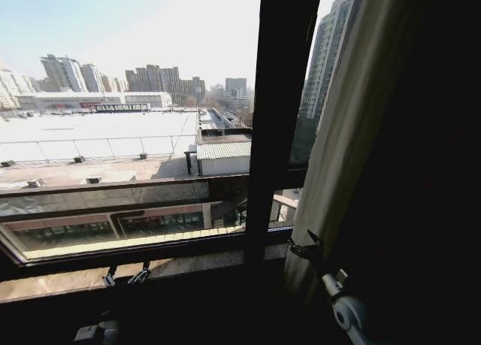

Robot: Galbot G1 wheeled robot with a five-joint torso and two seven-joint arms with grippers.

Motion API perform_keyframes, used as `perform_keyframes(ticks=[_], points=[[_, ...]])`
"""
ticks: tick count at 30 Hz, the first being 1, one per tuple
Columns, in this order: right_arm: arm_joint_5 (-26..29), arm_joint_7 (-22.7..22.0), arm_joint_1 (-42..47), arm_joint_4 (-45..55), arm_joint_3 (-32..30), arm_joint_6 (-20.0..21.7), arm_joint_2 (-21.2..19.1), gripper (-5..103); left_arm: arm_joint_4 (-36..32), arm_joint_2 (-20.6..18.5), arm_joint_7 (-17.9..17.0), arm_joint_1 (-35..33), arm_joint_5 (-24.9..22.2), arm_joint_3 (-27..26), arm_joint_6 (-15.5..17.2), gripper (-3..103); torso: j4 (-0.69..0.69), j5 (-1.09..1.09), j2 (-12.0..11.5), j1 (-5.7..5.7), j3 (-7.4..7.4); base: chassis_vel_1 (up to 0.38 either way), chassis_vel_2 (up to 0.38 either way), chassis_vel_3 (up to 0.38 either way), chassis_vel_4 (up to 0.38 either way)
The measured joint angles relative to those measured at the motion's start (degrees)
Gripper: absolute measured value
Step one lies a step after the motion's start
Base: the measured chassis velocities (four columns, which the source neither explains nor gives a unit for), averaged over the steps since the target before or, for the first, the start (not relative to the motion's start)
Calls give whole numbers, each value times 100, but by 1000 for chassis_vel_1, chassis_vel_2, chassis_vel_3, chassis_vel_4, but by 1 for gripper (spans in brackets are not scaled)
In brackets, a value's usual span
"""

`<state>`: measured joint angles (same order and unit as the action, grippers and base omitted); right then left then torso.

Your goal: Open the curtains by pulling them apart, changing their state from closed to fully open.

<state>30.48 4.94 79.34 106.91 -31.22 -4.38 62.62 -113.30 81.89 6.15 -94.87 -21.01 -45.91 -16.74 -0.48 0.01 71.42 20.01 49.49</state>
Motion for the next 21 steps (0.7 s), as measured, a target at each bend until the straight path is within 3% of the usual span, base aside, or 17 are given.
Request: perform_keyframes(ticks=[12, 21], points=[[0, -1, -3, -4, 1, 0, 0, 100, 0, 0, 0, 0, 0, -1, 0, 100, 1, 0, 0, 0, 0, 293, 285, -288, -279], [0, -3, -4, -4, 2, 0, 0, 100, 0, 0, 0, 0, 0, -1, 0, 100, 1, -1, 0, -1, 0, 409, 305, -420, -292]])
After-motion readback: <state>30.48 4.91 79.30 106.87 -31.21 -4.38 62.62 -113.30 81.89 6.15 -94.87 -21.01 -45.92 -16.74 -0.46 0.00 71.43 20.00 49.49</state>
